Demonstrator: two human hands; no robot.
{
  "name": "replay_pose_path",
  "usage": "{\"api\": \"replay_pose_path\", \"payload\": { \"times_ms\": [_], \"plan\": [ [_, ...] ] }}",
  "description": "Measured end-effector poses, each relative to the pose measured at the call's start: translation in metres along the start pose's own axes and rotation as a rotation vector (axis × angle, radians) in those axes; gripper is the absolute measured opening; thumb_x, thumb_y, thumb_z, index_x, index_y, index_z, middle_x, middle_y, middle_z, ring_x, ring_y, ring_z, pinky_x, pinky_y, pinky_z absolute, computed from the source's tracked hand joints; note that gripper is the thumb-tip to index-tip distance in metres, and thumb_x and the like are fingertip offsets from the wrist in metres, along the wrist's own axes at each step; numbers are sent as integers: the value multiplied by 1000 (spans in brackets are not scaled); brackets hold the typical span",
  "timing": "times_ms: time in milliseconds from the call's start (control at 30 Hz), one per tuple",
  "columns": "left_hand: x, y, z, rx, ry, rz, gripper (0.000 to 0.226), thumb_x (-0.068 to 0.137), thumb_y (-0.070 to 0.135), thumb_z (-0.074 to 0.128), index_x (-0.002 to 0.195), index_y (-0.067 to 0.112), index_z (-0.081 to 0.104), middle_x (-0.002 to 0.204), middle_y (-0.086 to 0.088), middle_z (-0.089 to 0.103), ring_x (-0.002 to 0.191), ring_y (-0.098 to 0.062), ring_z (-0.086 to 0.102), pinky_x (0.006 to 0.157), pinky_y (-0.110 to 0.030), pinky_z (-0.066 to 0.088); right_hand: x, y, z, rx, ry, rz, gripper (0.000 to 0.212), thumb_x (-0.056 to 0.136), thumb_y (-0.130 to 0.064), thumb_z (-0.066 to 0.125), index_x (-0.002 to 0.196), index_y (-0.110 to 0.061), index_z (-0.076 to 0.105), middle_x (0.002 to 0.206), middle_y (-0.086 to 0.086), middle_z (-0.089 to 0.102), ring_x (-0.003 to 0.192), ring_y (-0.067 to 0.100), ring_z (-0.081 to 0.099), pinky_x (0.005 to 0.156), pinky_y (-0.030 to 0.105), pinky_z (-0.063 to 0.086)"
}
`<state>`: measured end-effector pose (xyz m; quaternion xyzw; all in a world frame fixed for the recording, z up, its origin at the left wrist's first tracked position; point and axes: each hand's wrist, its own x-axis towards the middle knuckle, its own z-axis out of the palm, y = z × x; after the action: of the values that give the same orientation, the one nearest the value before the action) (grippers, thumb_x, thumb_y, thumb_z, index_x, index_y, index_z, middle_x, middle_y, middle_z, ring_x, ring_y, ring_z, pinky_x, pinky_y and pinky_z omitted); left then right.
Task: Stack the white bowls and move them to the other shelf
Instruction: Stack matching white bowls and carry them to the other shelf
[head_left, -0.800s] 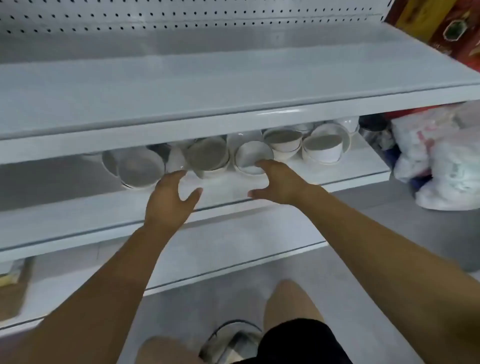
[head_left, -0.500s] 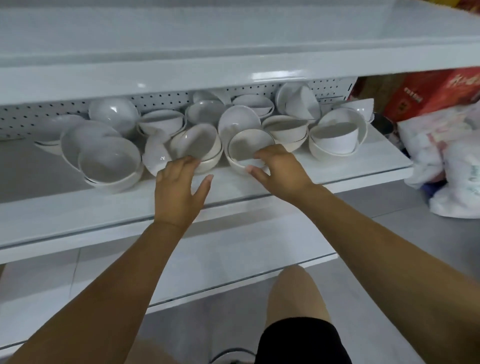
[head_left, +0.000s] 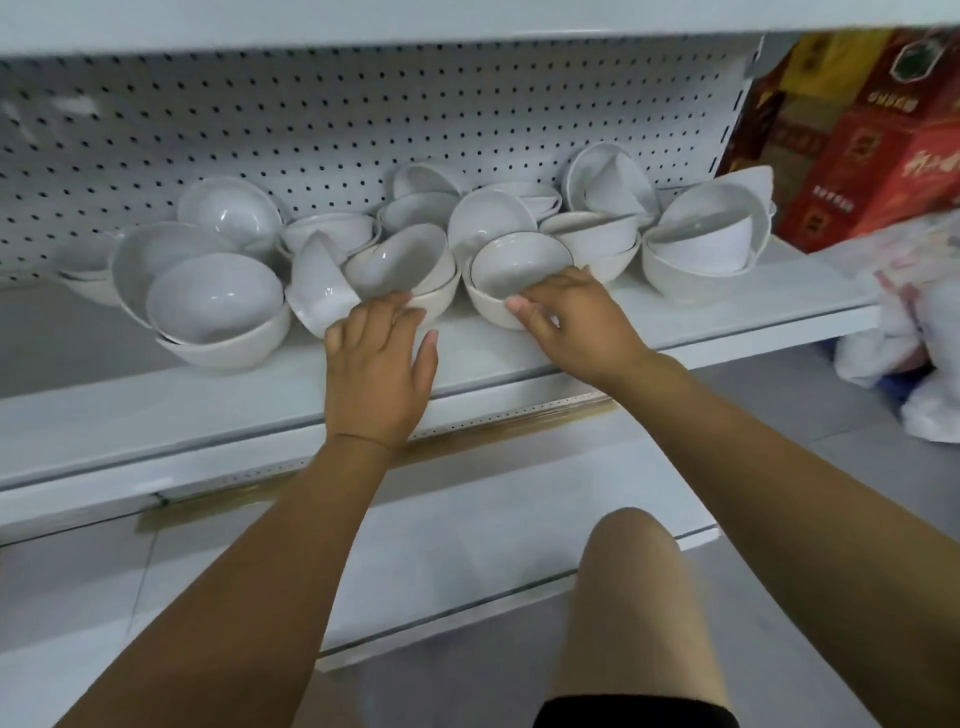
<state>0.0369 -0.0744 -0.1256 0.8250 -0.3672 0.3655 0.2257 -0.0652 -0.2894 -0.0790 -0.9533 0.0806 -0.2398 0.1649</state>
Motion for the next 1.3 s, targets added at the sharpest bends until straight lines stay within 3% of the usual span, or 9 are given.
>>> {"api": "replay_pose_path", "payload": {
  "times_ms": [133,233,333,533,600,667,767,833,1300],
  "plan": [
    [-3,1,1,47,4,13,29,98,28,58,119,10,67,133,-11,61,117,-33,51,96,-44,33,-4,-1,3,140,36,13,39,104,-37,46,96,-9,72,95,11,70,103,31,56,111,56,37],
    [-3,1,3,34,33,15,32,95,28,60,119,8,66,132,-11,62,117,-33,52,97,-44,34,-2,1,4,271,109,73,27,100,-32,62,96,-10,76,86,-7,68,92,16,54,107,45,41],
    [-3,0,4,33,52,4,35,94,30,59,120,8,66,131,-11,62,118,-32,52,97,-45,35,-3,-2,5,422,175,190,20,94,-29,74,107,-15,78,104,-7,73,104,12,62,103,32,45],
    [-4,-1,3,41,40,6,37,97,34,58,123,8,65,132,-10,62,118,-33,53,96,-45,37,-2,-10,8,503,234,205,4,91,-26,77,92,-22,78,98,-10,76,102,5,69,128,33,-3],
    [-3,-1,3,39,40,2,38,97,34,58,124,8,65,132,-10,62,118,-32,53,96,-45,38,0,-11,7,527,222,205,4,90,-26,78,87,-24,77,93,-15,76,97,2,69,128,34,3],
    [-4,-1,4,37,46,-1,39,97,35,57,124,8,65,133,-9,63,119,-32,54,96,-45,38,4,-10,2,540,217,189,5,91,-24,77,86,-24,77,87,-21,72,88,-7,65,122,31,26],
    [-5,-1,4,24,50,-8,40,98,37,57,124,8,65,133,-9,63,120,-32,56,97,-44,39,7,-9,-4,541,219,184,7,95,-19,73,89,-23,74,83,-19,68,74,-12,57,80,13,43],
    [-5,-1,3,21,55,-5,41,97,39,59,124,8,66,132,-9,64,119,-32,57,97,-44,39,8,-10,-4,556,234,194,4,96,-19,71,92,-19,73,85,-10,70,73,-6,57,72,13,44],
    [-8,2,-14,-349,177,-135,43,100,31,43,125,1,62,122,-13,64,115,-31,56,101,-41,40,-32,-56,-10,855,286,24,12,94,-10,70,91,-21,71,93,-11,73,96,14,68,90,33,53]
  ]
}}
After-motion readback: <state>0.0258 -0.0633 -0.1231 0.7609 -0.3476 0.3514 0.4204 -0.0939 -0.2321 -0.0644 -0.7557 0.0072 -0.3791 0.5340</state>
